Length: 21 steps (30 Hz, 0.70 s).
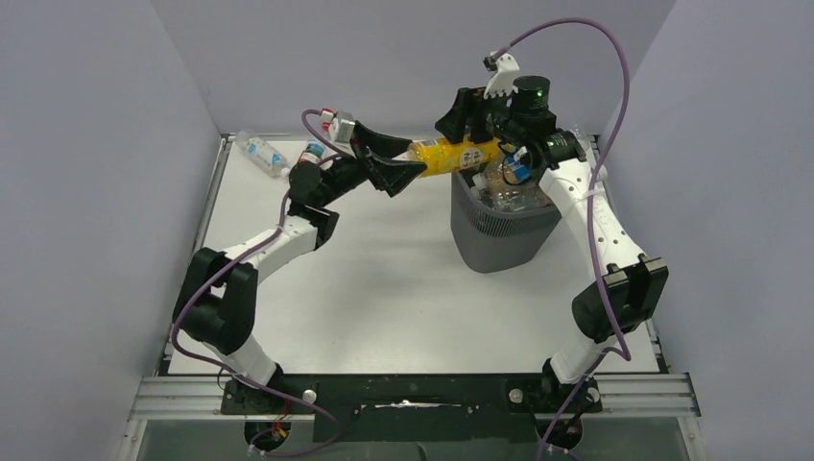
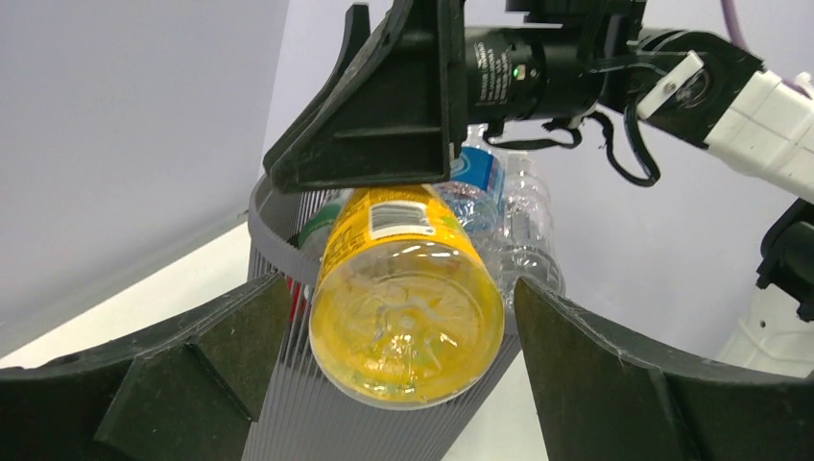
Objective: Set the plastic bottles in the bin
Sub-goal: Place the plastic bottle in the trash bin.
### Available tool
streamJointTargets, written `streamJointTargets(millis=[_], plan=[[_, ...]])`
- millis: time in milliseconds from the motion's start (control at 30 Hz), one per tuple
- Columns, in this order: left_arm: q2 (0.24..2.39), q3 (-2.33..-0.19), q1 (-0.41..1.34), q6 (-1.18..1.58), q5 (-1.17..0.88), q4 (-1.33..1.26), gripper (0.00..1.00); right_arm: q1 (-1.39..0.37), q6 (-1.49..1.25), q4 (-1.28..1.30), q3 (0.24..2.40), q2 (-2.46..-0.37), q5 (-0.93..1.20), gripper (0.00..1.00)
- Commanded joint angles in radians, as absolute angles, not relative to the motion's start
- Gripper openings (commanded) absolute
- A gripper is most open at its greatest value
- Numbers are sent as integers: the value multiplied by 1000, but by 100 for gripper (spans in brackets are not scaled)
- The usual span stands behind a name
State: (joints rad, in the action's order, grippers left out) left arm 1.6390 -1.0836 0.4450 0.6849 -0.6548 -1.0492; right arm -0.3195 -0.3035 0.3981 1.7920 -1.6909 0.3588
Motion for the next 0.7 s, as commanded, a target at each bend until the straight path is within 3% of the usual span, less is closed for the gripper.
streamJointTargets(millis=[0,667], plan=[[1669,-1079,464,768,-595,-1256,88,-310,-292,457,1756,-1671,367,71],[1753,-961,547,816,-371,-1517,89,-296,-317,421,1721,-1653,388,71]])
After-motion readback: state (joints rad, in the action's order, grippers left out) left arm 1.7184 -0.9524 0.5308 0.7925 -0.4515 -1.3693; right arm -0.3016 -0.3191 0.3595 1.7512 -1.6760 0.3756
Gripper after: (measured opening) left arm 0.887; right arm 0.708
